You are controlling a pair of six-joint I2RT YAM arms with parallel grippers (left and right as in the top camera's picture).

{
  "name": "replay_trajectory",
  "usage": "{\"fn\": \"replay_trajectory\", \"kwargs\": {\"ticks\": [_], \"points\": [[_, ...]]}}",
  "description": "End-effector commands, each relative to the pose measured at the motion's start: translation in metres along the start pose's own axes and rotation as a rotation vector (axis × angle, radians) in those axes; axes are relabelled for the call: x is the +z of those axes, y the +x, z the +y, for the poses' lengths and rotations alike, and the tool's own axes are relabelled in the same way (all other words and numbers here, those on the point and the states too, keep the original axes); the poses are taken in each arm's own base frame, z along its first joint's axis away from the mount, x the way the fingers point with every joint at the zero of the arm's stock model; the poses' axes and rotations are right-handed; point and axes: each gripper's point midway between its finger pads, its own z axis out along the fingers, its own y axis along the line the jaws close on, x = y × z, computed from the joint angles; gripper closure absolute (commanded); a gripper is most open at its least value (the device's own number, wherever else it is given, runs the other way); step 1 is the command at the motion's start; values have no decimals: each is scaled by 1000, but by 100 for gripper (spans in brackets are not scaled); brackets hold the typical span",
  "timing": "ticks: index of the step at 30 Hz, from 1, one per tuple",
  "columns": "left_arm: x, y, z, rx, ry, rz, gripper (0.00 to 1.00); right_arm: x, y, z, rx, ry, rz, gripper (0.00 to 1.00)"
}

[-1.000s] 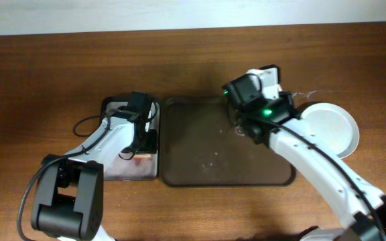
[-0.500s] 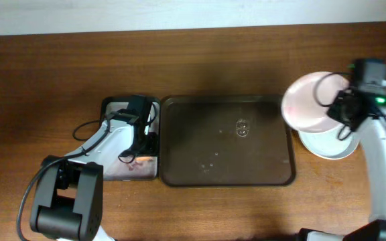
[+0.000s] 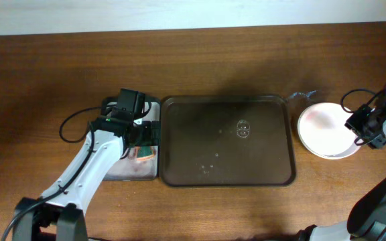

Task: Clean dirty plates on tray and stack at the side
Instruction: 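Carry the pink-rimmed plate with the right gripper onto the side stack, then lower the sponge into the grey tray and release it with the left gripper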

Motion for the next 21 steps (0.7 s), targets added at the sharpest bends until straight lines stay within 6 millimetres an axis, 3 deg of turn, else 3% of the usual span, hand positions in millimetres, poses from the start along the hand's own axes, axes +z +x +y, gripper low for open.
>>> {"fn": "replay_trajectory", "kwargs": {"ticks": [1,3,5,9,14,19,21], "points": [[-19,-8,9,-68,-6,-61,0,-4,14,40,-79,-238,73,47],[-25,-13,17,-137,-7,-85,0,-15,27,73,-178,-408,111,44],[-24,-12,27,-210,-18,-77,0,-21,46,100,-293,-471,140,39],[-23,-2,32,-239,-11,-27,0,-25,82,124,-464,-443,192,34],[-25,37,38,-225,-51,125,0,-28,134,124,-651,-260,281,32],[-33,69,40,-215,-68,257,1,-44,158,118,-715,-222,313,4],[-40,74,39,-214,-62,258,0,-53,161,114,-725,-235,273,1]]}}
